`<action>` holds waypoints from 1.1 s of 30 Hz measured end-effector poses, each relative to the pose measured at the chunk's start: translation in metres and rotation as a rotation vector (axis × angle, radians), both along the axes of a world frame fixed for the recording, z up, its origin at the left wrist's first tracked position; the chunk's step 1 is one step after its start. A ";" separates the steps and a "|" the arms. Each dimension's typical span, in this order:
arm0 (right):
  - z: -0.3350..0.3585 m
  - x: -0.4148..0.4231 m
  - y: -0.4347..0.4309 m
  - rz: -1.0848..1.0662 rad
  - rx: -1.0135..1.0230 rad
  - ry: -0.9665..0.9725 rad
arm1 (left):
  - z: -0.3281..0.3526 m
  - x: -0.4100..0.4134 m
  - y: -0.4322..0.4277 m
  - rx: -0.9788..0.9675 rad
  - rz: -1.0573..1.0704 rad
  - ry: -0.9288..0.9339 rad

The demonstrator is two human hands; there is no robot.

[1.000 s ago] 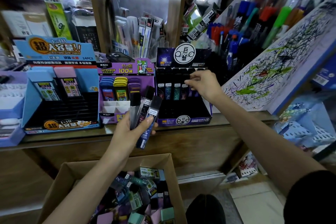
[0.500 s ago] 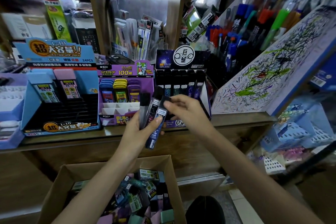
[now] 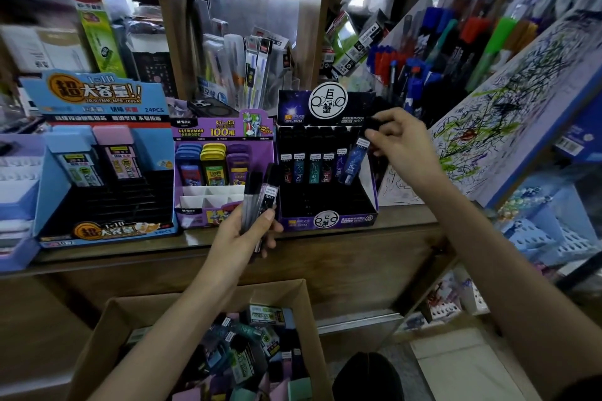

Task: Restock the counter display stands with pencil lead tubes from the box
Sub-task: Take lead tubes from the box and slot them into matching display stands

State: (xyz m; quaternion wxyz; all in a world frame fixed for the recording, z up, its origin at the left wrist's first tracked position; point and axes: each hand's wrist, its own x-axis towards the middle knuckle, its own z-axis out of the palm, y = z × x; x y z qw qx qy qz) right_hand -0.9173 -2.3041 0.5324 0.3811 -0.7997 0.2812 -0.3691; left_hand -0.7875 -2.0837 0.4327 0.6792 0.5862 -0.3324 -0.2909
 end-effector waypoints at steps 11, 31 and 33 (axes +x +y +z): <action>-0.017 0.020 -0.027 0.117 -0.137 0.230 | -0.001 0.002 0.005 -0.004 -0.022 0.025; -0.028 0.021 0.001 -0.149 -0.371 0.318 | 0.004 -0.011 -0.006 -0.019 -0.101 0.061; -0.031 0.012 0.020 -0.034 -0.218 0.185 | 0.006 -0.014 -0.008 -0.025 -0.115 0.061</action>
